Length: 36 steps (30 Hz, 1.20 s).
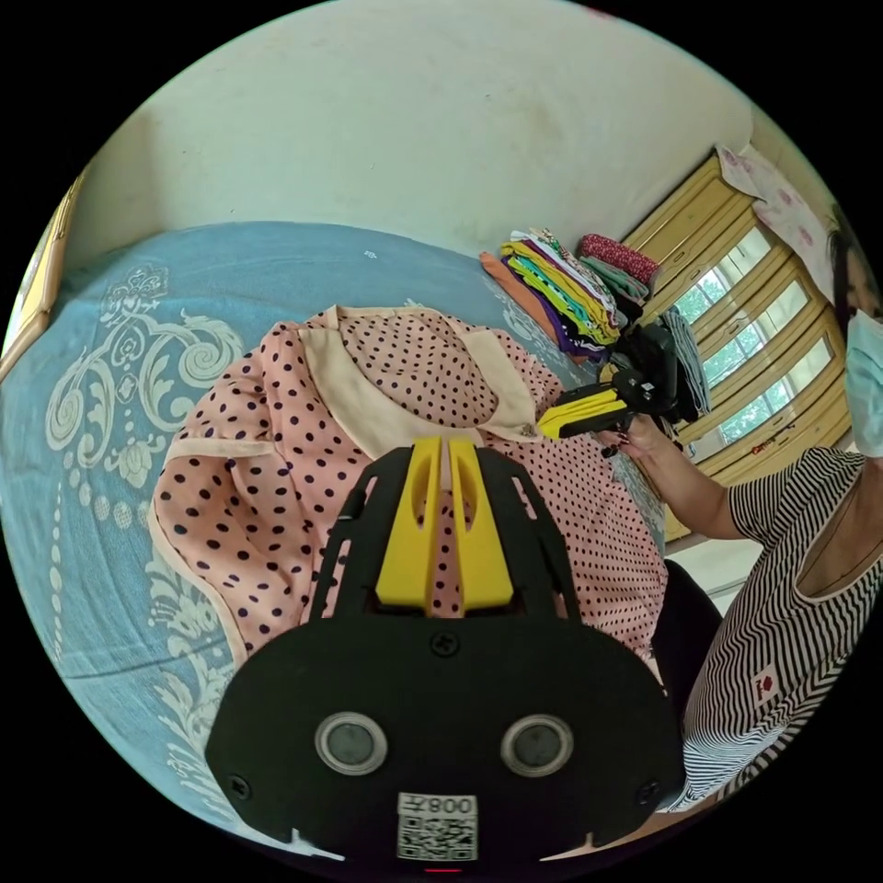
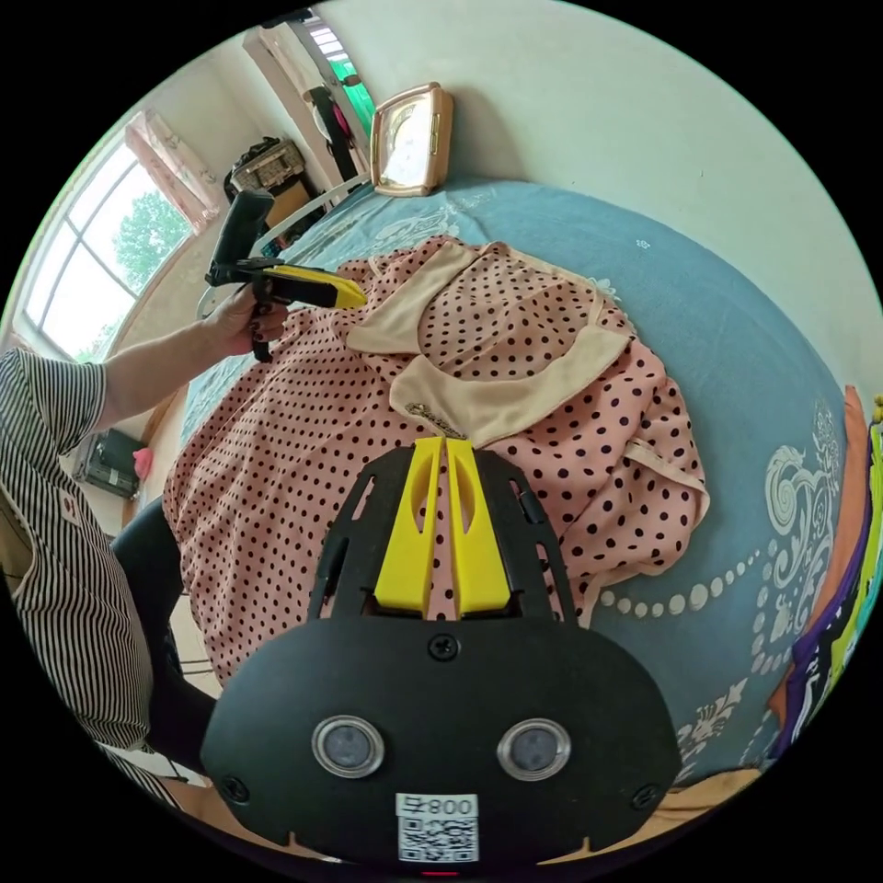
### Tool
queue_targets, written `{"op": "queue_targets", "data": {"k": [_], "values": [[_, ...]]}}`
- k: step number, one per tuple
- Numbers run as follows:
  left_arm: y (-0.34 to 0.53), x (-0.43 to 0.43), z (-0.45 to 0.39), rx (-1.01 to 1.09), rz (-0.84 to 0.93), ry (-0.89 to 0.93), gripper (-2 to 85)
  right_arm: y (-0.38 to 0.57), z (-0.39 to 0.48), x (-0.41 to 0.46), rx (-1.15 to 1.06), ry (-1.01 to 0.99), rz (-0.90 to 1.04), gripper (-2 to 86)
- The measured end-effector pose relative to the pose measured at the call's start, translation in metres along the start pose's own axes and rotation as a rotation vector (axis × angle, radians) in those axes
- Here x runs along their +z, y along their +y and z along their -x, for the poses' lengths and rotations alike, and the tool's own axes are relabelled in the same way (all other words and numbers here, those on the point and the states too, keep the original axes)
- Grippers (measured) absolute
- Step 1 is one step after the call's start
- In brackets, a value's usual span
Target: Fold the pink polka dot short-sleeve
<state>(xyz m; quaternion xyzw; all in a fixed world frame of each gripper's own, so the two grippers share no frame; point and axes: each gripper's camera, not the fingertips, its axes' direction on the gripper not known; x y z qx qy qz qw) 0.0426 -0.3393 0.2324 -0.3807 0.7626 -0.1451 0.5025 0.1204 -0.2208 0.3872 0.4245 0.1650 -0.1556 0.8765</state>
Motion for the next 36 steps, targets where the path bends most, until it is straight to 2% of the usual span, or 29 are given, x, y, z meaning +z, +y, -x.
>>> {"op": "queue_targets", "data": {"k": [5, 11, 17, 19, 26, 36], "values": [[-0.005, -0.018, 0.018, -0.035, -0.054, -0.069, 3.0, 0.009, -0.014, -0.024, 0.085, 0.01, -0.086, 3.7], [-0.018, -0.039, 0.057, -0.131, -0.083, -0.226, 5.4, 0.008, -0.046, -0.051, 0.247, 0.264, -0.169, 6.8], [-0.026, -0.015, 0.084, -0.22, 0.039, -0.297, 4.1, -0.021, -0.066, -0.016, 0.29, 0.32, -0.073, 6.3], [-0.027, -0.015, 0.081, -0.211, 0.021, -0.323, 2.6, -0.028, -0.07, 0.0, 0.301, 0.36, -0.016, 3.9], [-0.042, -0.025, 0.065, -0.188, -0.019, -0.396, 0.6, -0.03, -0.08, -0.015, 0.333, 0.396, -0.055, 0.4], [-0.056, -0.006, 0.069, -0.289, -0.027, -0.394, 0.7, -0.03, -0.114, -0.013, 0.443, 0.306, -0.072, 0.3]]}}
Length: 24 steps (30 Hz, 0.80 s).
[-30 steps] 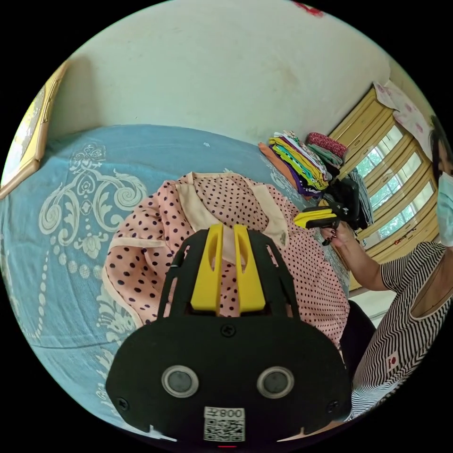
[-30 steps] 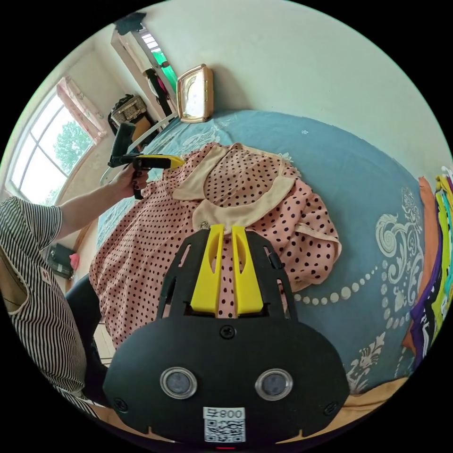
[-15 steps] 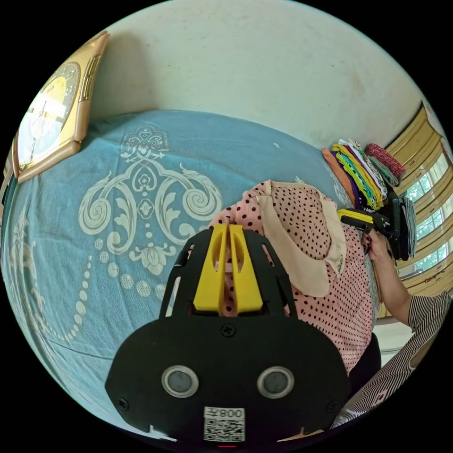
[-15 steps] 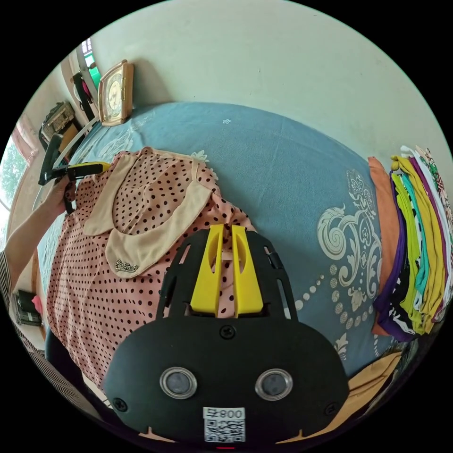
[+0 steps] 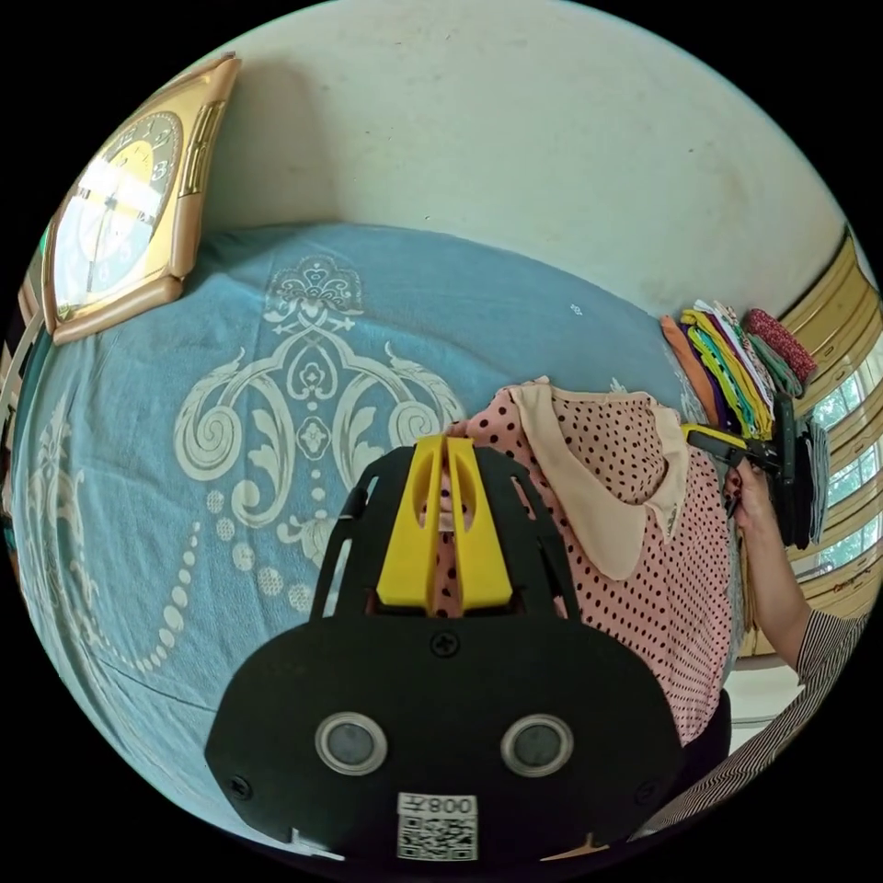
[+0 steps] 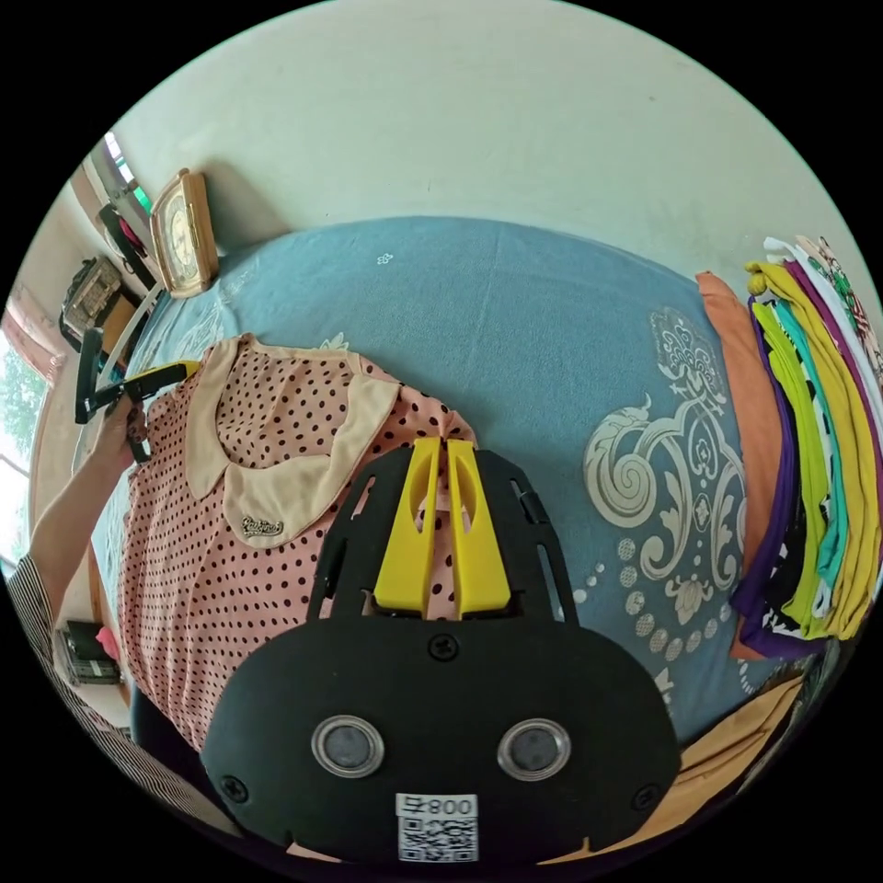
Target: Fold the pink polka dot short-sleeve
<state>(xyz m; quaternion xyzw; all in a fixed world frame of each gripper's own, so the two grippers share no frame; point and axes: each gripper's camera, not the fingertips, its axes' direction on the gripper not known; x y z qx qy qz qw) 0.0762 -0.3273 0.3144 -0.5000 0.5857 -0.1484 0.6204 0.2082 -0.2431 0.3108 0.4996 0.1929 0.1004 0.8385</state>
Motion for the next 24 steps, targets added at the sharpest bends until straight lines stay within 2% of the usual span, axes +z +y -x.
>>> {"op": "queue_targets", "data": {"k": [6, 8, 11, 15, 19, 22, 24], "values": [[0.015, -0.036, -0.033, 0.032, -0.161, 0.011, 1.3, 0.026, -0.003, -0.034, 0.033, 0.034, -0.144, -0.2], [0.02, -0.041, -0.059, 0.106, -0.186, 0.047, 1.2, 0.028, 0.006, -0.037, -0.006, -0.019, -0.174, -0.2], [0.014, -0.018, -0.098, 0.221, -0.083, 0.049, 0.8, 0.021, 0.031, -0.025, -0.105, -0.082, -0.157, -0.2], [0.005, 0.02, -0.12, 0.2, 0.036, -0.049, 0.4, 0.007, 0.047, 0.026, -0.152, 0.011, 0.039, -0.4], [0.001, 0.007, -0.152, 0.182, -0.05, 0.071, 0.3, 0.015, 0.031, 0.017, -0.106, -0.085, -0.028, -0.4], [-0.003, 0.01, -0.21, 0.309, -0.063, 0.261, 0.3, 0.018, 0.031, 0.015, -0.112, -0.082, -0.052, -0.4], [-0.01, 0.025, -0.252, 0.398, -0.005, 0.314, 0.3, 0.016, 0.033, 0.019, -0.123, -0.087, -0.038, -0.4]]}}
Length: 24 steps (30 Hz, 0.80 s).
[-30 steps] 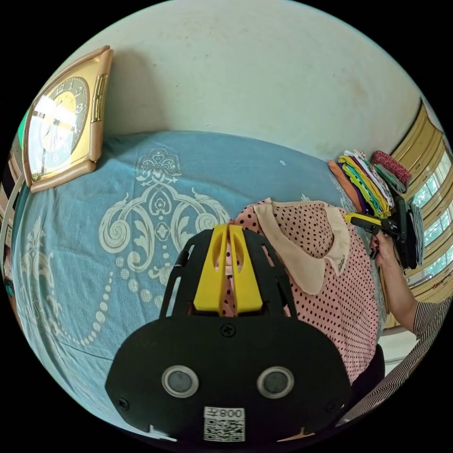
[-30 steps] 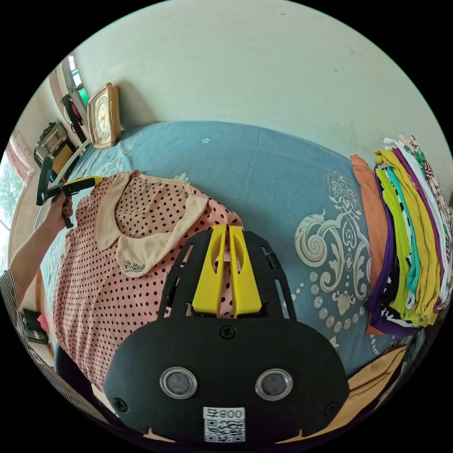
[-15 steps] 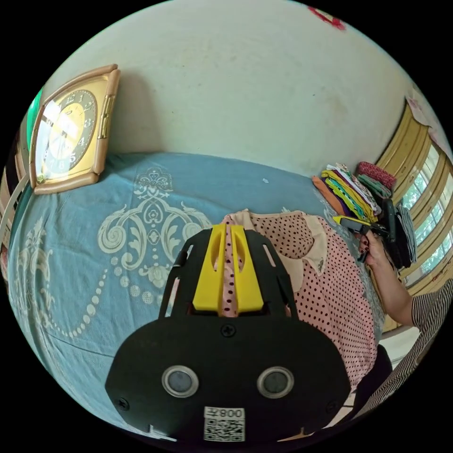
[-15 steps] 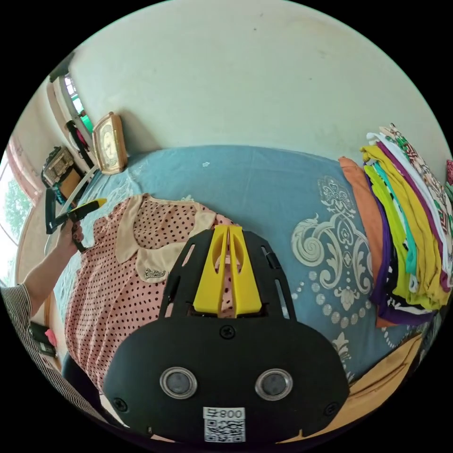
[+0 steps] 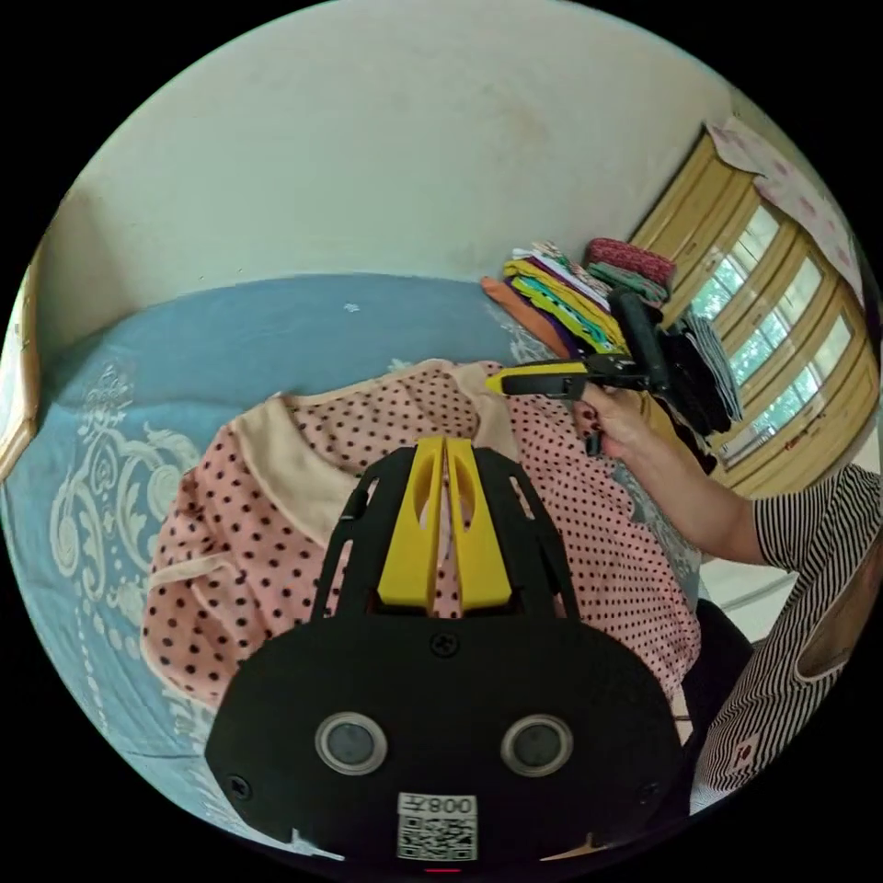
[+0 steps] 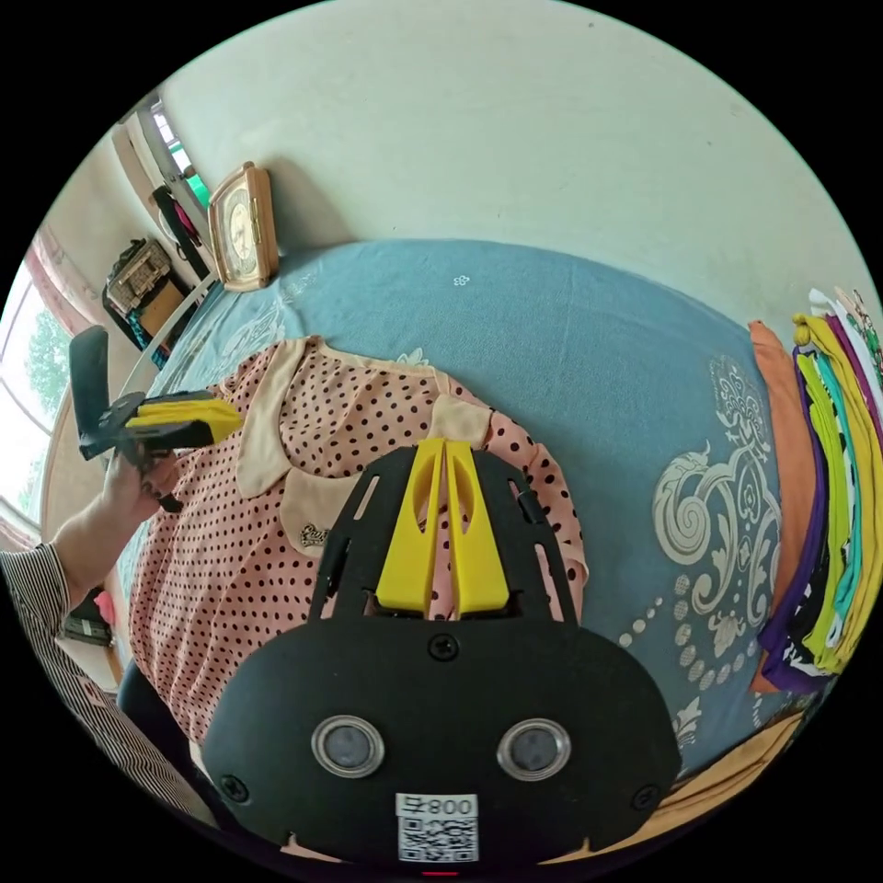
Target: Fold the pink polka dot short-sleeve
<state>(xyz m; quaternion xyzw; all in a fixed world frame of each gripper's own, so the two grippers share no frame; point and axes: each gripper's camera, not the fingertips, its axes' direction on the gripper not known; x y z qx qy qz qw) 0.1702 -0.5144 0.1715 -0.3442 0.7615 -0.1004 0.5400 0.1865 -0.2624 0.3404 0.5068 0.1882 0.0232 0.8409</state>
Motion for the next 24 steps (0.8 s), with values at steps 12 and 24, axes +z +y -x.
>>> {"op": "queue_targets", "data": {"k": [12, 24], "values": [[-0.045, 0.106, -0.072, 0.056, 0.219, 0.028, 0.3, -0.015, -0.024, 0.037, 0.076, -0.02, 0.079, -0.5], [-0.087, 0.114, -0.122, 0.061, 0.123, 0.076, 3.4, 0.205, -0.06, -0.079, 0.301, -0.126, -0.244, 1.6]]}}
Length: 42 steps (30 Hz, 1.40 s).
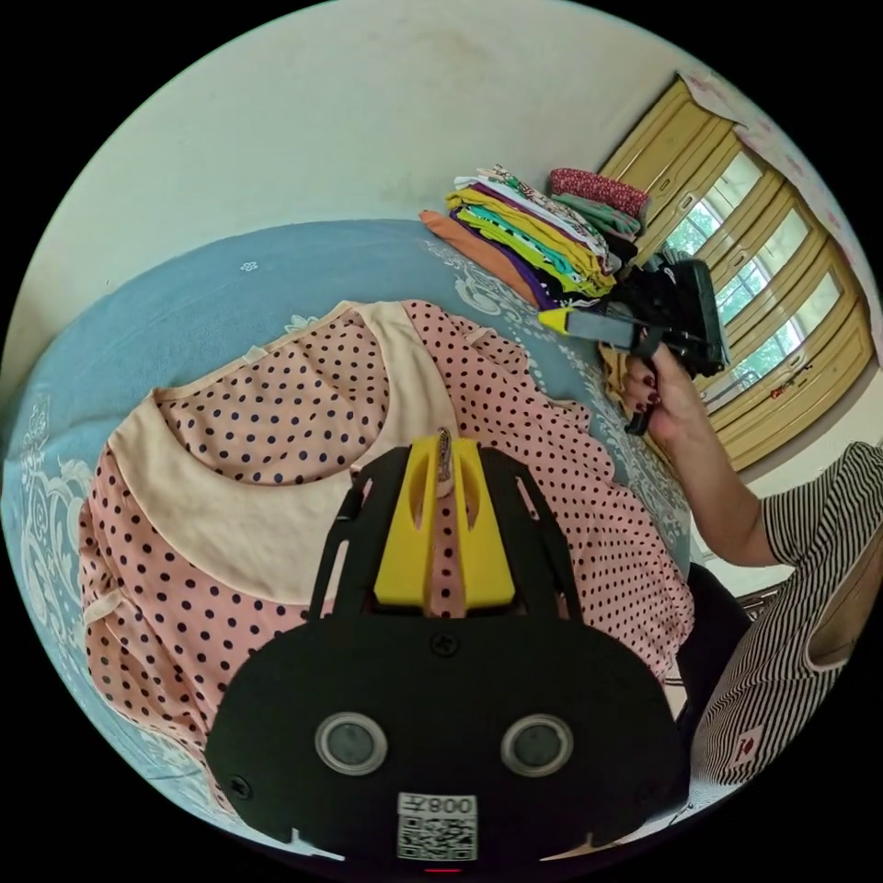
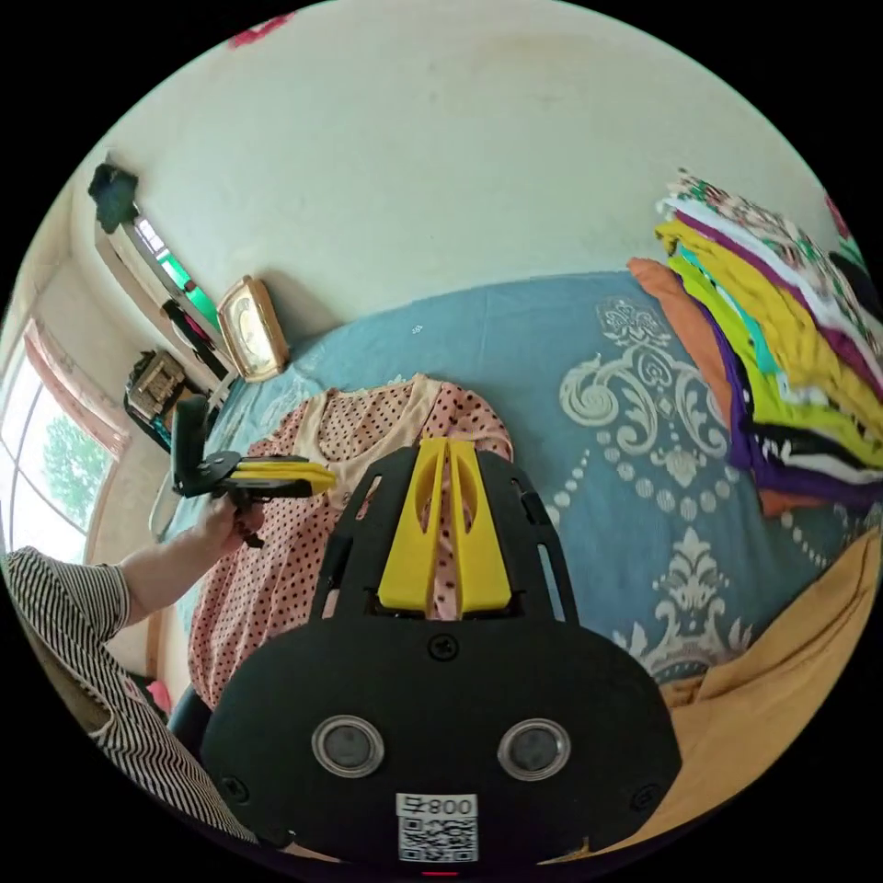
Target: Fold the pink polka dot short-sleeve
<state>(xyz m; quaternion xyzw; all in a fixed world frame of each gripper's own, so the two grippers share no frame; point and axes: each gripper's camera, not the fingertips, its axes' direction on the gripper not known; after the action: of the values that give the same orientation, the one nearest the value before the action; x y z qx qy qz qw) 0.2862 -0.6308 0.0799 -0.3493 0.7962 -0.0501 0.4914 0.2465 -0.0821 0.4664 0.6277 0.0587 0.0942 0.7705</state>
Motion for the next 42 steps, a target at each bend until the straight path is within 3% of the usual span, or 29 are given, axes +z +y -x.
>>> {"op": "queue_targets", "data": {"k": [9, 15, 19, 25, 36, 42], "values": [[-0.102, 0.057, -0.074, 0.122, 0.07, 0.093, 8.3, 0.09, -0.021, -0.01, 0.076, 0.101, 0.079, 6.7], [-0.168, 0.121, -0.123, 0.202, 0.175, -0.031, 8.3, 0.124, -0.032, -0.005, 0.085, 0.041, 0.071, 5.6], [-0.193, 0.153, -0.143, 0.214, 0.239, -0.15, 2.8, 0.138, -0.039, -0.002, 0.088, -0.01, 0.083, 3.2], [-0.22, 0.133, -0.147, 0.133, 0.062, -0.059, 1.2, 0.158, -0.043, -0.019, 0.078, -0.038, 0.002, 1.4], [-0.25, 0.15, -0.13, 0.02, 0.107, 0.112, 7.9, 0.182, -0.04, -0.017, 0.064, -0.065, -0.002, 0.8], [-0.274, 0.18, -0.159, 0.13, 0.238, -0.077, 10.5, 0.186, -0.033, -0.011, 0.05, -0.037, 0.036, 0.9]]}}
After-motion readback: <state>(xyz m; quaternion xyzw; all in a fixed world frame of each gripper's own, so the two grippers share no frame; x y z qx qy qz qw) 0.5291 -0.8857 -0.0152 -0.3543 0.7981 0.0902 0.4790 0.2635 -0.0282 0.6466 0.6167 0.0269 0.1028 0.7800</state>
